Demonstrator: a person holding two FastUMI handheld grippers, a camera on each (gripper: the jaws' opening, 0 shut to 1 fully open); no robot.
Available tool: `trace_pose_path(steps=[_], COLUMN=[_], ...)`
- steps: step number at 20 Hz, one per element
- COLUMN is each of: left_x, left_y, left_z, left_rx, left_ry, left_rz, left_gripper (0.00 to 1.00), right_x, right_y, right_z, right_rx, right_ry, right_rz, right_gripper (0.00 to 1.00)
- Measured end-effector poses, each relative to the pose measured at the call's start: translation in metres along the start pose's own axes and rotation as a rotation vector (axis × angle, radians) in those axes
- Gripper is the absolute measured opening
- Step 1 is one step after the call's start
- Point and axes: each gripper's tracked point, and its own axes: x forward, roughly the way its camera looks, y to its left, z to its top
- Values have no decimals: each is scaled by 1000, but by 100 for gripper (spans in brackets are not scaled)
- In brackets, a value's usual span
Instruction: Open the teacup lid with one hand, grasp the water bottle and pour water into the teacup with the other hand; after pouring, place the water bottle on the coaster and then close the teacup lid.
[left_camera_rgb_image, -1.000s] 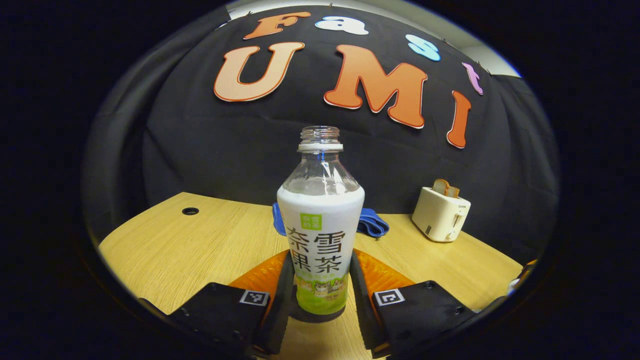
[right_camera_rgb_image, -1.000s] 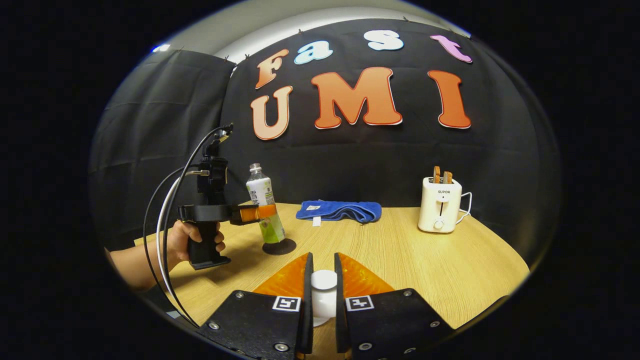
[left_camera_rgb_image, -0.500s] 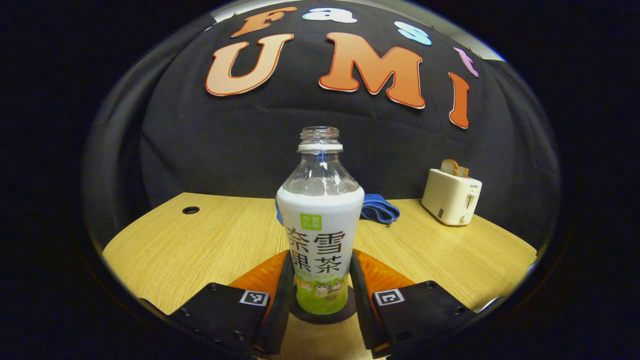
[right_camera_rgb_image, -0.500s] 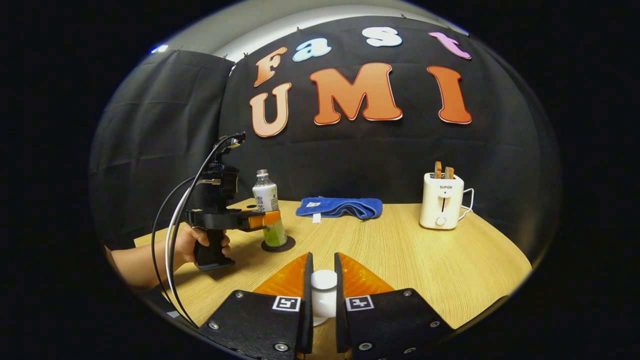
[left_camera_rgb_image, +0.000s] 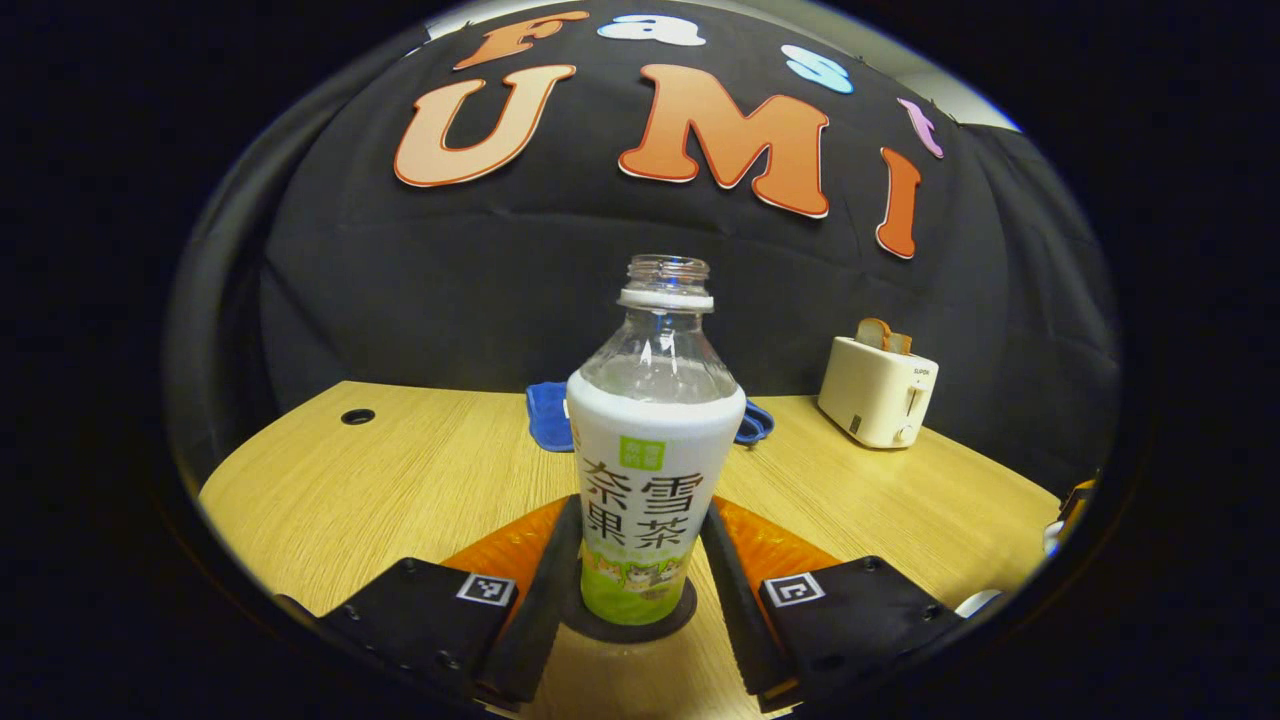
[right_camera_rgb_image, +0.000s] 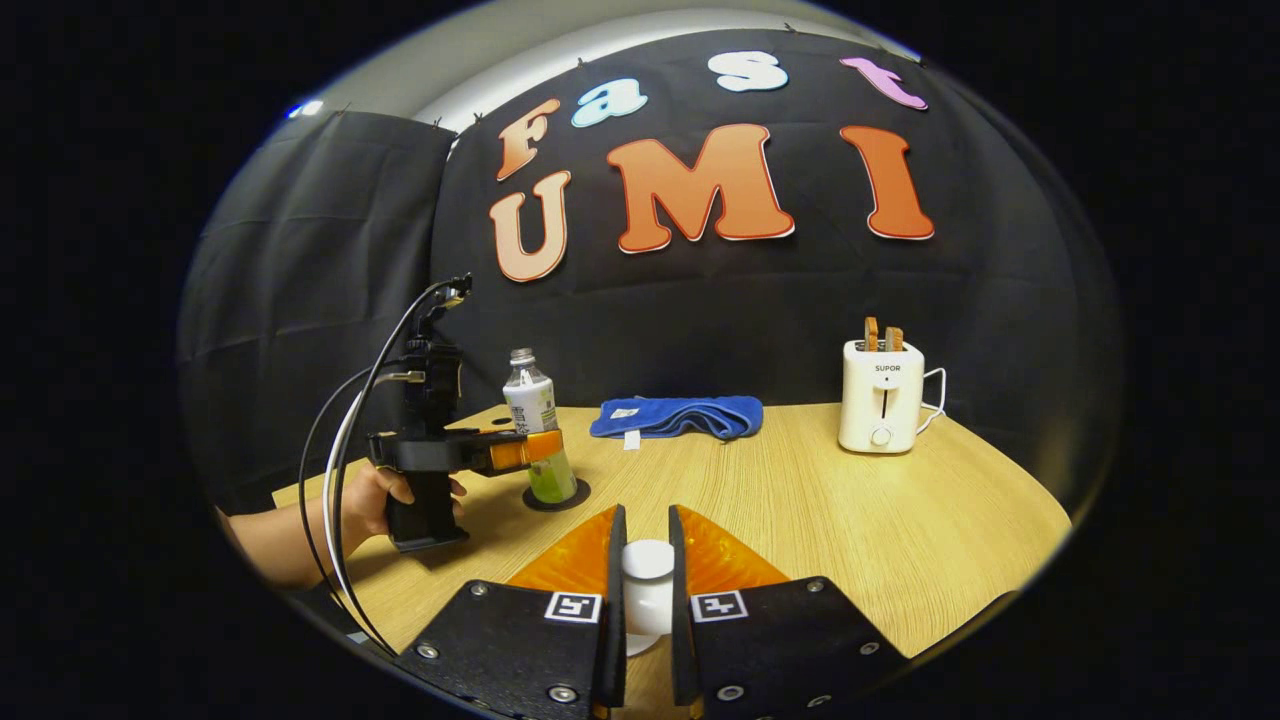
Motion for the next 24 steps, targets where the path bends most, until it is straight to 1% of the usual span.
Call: trace_pose_path(steps=[1,3,5,6,7,8,10,11,12,17,21,24], left_x=[-4,-12,-17,-22,-28,-36,-51,-60,-67,-105,-125,-133], left_y=[0,0,-1,-1,1,3,5,7,8,15,23,25], left_z=[0,1,4,5,8,9,16,21,25,44,50,49], left_rx=[14,38,54,60,65,70,78,79,78,63,54,29], left_ry=[-4,-16,-27,-36,-50,-66,-98,-119,-139,-216,-245,-249], left_rz=[6,18,24,28,39,51,73,80,92,123,141,142], left_gripper=[82,91,96,96,99,96,98,96,98,97,97,97], right_x=[0,-2,-3,-3,-2,-2,-1,0,3,9,15,21], right_y=[1,3,6,7,8,10,14,16,19,29,35,35], right_z=[1,1,1,1,1,1,-1,-3,-6,-18,-28,-39], right_rx=[2,0,-2,-1,1,1,-4,-5,-8,-22,-36,-57], right_ry=[-2,-3,-6,-8,-9,-12,-11,-7,-1,21,41,64], right_rz=[1,4,7,8,10,12,19,25,31,50,60,55], right_gripper=[18,18,18,18,18,18,18,18,18,18,18,18])
